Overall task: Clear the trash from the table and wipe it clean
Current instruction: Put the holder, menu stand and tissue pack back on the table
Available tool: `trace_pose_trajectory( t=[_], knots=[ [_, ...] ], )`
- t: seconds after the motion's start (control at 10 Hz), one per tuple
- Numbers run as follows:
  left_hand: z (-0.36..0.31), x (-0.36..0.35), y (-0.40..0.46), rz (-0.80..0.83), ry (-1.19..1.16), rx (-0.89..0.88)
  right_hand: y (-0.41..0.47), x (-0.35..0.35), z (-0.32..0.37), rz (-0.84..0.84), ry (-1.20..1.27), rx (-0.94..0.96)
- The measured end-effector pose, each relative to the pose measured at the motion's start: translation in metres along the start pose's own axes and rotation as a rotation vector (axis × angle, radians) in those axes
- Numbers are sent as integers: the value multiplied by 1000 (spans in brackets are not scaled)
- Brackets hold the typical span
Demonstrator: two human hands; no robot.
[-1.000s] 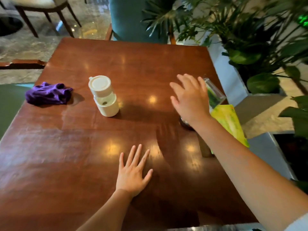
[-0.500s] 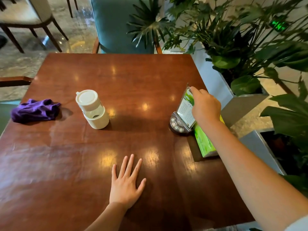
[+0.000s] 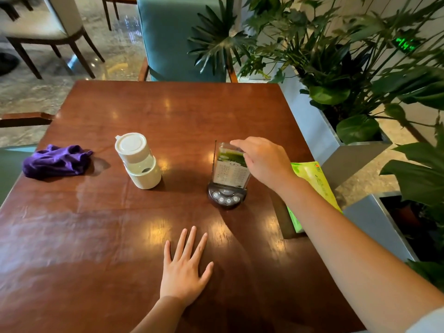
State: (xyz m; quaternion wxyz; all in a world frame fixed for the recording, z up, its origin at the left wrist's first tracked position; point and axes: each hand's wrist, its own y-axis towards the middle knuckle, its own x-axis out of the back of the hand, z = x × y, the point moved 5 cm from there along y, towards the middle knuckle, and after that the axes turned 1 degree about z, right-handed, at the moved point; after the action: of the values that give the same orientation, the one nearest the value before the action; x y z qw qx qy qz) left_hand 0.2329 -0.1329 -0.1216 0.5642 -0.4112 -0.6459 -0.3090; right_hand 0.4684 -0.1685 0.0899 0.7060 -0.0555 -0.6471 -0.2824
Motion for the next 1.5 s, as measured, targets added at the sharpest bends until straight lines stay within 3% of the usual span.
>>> trace_pose_trajectory(
  t=[0.1,0.2,0.4,0.8,1.5],
  knots=[
    [0,0,0,6,-10,-1,-1,-6,14,-157,-183,7],
    [0,0,0,9,-10,1,-4,-9,18,-185,-193,-54],
    [0,1,0,13,-20,7,4,-11,20,-201,32,-88],
    [0,3,0,37,-44,11,72,-29,64,-75,237,-43],
    [0,5,0,40,-62,15,109,-46,86,15,264,-88]
  ],
)
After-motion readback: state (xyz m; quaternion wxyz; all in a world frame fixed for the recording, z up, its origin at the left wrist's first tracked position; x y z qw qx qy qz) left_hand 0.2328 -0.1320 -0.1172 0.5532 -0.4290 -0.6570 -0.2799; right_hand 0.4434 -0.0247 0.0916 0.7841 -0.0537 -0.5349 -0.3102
